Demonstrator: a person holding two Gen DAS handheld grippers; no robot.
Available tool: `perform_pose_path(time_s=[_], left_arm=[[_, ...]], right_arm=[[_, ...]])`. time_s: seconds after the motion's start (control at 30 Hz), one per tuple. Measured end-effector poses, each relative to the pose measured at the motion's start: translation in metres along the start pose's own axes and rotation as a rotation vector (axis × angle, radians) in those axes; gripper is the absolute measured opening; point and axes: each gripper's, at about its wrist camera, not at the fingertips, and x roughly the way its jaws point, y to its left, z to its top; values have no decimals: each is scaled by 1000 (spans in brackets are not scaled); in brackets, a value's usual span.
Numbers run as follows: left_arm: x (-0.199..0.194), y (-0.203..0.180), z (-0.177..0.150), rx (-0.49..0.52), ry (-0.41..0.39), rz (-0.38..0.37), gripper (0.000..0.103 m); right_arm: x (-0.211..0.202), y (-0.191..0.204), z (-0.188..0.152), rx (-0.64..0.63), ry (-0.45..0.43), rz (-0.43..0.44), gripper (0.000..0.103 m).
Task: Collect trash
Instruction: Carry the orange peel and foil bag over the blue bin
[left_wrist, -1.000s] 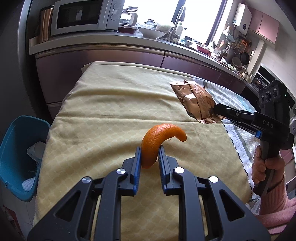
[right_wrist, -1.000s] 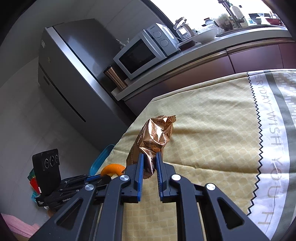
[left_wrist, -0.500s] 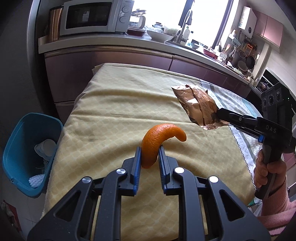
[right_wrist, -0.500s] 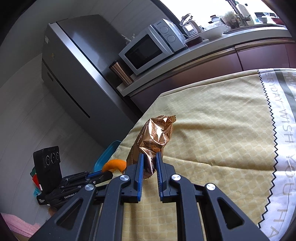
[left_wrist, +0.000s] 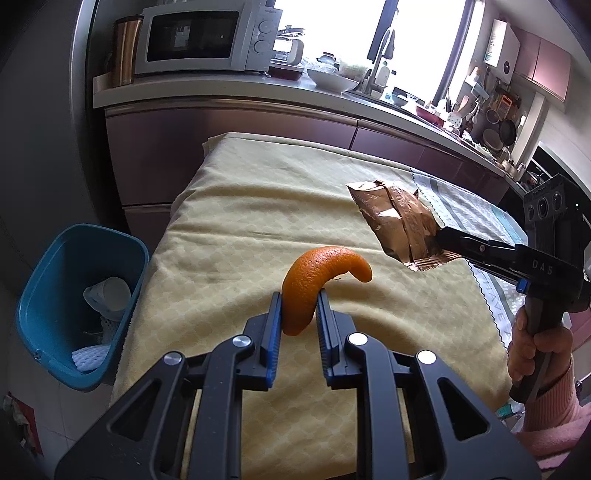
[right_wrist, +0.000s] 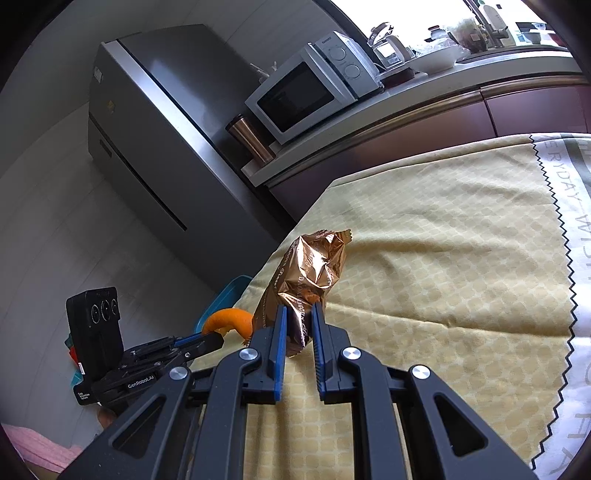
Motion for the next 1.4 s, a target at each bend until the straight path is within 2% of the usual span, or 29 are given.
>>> perform_pose_path(time_s=[1.4], left_arm=[[-34,40,-8,-86,-57,82,18]], right_arm=[[30,23,5,-60,66,68,12]])
